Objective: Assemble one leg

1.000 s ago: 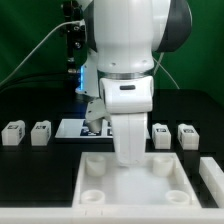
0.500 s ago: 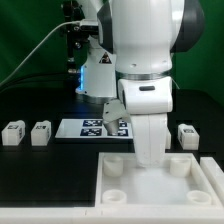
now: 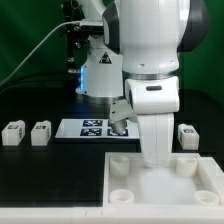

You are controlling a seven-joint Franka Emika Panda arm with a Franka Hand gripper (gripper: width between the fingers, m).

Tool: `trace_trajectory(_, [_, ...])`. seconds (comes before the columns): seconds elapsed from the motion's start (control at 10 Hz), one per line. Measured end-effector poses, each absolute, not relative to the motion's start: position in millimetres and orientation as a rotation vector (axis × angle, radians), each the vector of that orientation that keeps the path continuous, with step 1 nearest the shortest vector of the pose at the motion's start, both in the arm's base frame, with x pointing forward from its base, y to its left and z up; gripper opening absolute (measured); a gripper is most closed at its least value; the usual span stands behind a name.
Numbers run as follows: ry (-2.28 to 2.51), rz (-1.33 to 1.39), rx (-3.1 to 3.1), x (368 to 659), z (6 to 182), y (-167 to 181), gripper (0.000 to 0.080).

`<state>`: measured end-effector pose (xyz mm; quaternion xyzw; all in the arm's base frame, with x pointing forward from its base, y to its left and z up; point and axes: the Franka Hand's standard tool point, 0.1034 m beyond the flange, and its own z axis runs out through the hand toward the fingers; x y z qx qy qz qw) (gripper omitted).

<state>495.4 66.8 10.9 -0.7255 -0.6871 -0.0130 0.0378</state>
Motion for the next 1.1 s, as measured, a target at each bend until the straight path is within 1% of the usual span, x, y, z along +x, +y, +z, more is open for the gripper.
trace_trajectory(0.1, [-2.106,-0.039,-2.227,495.3,10.7,66.2,0.0128])
trace_trajectory(0.2, [-2.105,-0.039,-2.228,495.3,10.6,65.9,0.0292])
trace_trajectory(0.3, [-2.104,-0.039,-2.229,495.4,10.6,65.6,0.0292])
trace_trajectory(0.4, [-2.103,-0.039,-2.23,495.4,10.6,65.2,0.0474])
trace_trajectory(0.5, [-2.103,-0.039,-2.23,495.4,10.6,64.9,0.0589])
trace_trajectory(0.6, [-2.102,-0.039,-2.231,495.4,10.5,64.7,0.0589])
trace_trajectory(0.7, [-2.102,-0.039,-2.231,495.5,10.5,64.5,0.0637])
trace_trajectory(1.1, [-2.101,-0.039,-2.232,495.5,10.5,63.9,0.0648])
